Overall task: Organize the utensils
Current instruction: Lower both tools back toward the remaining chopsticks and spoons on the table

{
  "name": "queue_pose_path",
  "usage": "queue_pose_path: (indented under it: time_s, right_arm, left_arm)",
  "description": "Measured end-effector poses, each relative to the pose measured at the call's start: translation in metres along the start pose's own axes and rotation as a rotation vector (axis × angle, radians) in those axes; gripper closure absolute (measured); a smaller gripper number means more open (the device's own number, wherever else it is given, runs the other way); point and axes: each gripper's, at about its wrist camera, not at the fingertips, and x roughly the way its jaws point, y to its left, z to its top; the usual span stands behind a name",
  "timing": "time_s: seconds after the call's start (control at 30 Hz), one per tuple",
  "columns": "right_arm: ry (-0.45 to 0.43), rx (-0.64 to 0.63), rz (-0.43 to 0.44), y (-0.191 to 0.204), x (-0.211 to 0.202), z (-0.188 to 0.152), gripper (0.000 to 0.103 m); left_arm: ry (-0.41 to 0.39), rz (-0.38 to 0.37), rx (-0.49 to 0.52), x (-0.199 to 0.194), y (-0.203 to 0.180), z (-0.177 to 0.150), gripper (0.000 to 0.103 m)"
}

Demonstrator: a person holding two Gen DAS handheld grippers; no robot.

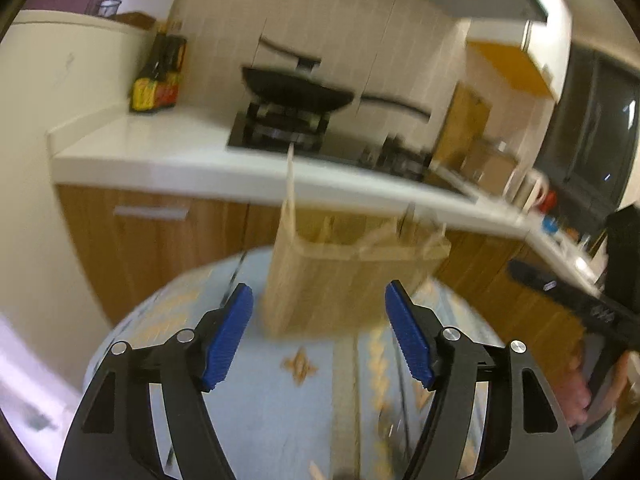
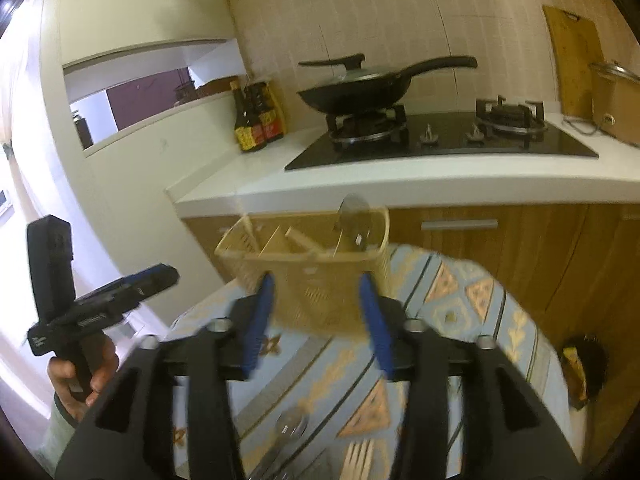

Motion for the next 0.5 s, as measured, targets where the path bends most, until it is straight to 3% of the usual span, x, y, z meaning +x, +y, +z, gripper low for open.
queue_pose_path:
  time_s: [0.23,0.5]
  right_arm:
    - [0.157,-0.010,-0.033,0.018,-0.011,-0.041,0.053]
    - [0.406,0.026,-0.023,0.026,0.012,-0.112,0.053]
  left_arm:
    - [0.216,0.039,0.025,-0.007,-0.006,-0.055,0.036]
    - [0.367,0.033,0.016,-0.004,-0.005,-0.112,0.041]
